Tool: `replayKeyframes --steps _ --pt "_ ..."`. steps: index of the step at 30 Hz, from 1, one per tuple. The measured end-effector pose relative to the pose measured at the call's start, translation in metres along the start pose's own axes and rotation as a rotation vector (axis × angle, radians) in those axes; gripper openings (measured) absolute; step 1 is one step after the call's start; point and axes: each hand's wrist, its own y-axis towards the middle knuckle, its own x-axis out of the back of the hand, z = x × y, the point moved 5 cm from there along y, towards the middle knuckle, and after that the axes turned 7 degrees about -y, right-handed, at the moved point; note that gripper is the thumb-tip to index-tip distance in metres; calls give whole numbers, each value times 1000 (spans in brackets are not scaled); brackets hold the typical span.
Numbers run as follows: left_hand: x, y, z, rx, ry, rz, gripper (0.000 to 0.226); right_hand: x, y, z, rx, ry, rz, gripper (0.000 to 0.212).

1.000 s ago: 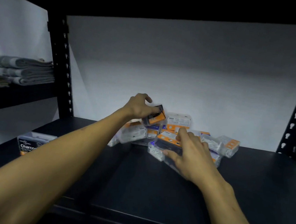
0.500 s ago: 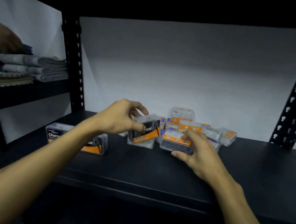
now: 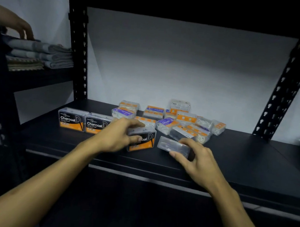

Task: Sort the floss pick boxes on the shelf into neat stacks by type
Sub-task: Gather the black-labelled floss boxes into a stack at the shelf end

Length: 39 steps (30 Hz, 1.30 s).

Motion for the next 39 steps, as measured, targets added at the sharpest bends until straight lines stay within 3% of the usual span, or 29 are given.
replayKeyframes --steps 7,15,23,28,39 --pt "-6 -4 5 36 -9 -45 51 0 19 1 -67 100 15 28" --pt "5 14 -12 15 186 125 55 -6 34 -4 -124 187 93 36" --pt "3 45 -18 -19 337 259 55 -14 51 0 -117 73 169 52" --pt "3 67 -12 -46 458 252 51 -26 67 0 -155 -13 174 57" --pt "21 105 17 -41 487 254 56 -56 99 15 -130 -95 126 51"
